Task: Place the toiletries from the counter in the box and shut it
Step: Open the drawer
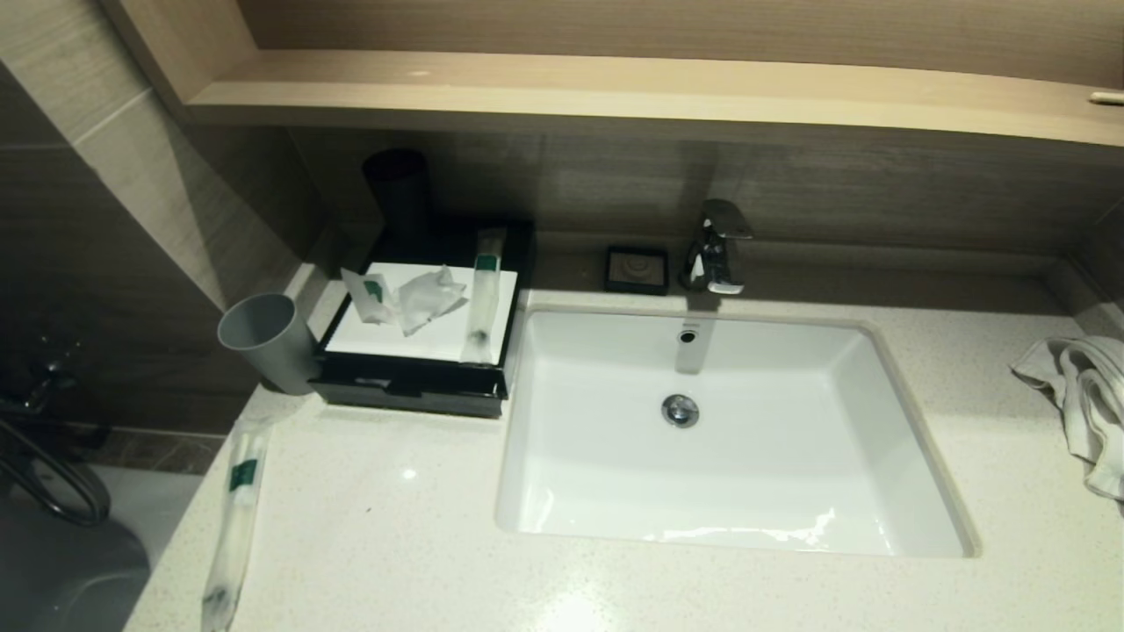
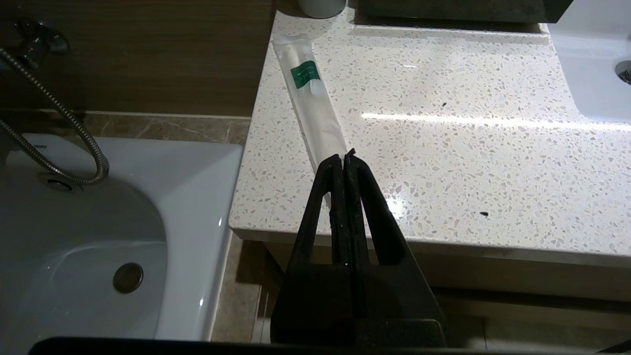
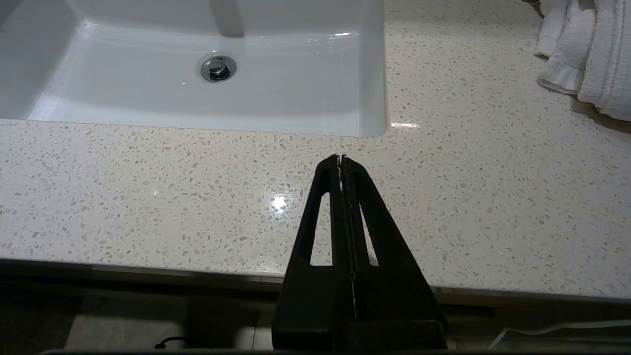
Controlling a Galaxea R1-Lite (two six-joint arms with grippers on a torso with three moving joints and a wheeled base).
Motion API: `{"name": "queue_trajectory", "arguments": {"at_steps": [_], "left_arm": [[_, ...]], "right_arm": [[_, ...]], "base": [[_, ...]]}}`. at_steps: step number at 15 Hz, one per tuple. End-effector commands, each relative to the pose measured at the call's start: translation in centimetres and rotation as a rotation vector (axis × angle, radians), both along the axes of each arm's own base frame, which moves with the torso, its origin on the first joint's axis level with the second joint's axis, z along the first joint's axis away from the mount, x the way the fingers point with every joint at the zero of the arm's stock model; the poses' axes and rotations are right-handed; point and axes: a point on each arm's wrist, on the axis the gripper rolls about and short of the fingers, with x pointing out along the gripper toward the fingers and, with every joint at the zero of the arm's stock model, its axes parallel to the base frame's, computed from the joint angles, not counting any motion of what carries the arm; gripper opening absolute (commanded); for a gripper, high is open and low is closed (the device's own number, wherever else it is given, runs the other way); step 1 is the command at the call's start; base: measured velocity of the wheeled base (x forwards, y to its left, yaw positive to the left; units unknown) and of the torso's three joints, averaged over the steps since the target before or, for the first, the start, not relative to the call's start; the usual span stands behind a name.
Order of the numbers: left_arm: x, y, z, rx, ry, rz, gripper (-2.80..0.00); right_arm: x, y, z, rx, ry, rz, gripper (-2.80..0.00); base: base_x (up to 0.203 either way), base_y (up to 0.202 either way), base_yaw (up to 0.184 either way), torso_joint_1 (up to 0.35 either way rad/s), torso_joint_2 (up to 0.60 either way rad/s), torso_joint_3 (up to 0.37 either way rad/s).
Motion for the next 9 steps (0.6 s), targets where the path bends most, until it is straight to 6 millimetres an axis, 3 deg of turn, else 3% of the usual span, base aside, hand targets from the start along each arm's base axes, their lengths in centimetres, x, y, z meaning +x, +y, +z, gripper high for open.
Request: {"name": "queue_trajectory", "arguments": {"at_steps": [1,9], "left_arm": [[0.01,0.0,0.0,0.001,0.001,0.0,-2.8],[0.01,0.0,0.0,0.008,0.001,-0.001,-2.8]], "right_arm": [[0.0,0.0,0.0,-0.001,0.0,0.0,-2.8],[0.0,0.0,0.0,-0.001,0.0,0.0,-2.8]], "base": [[0.0,0.0,0.0,0.0,0.0,0.0],[0.0,0.0,0.0,0.0,0.0,0.0]]}}
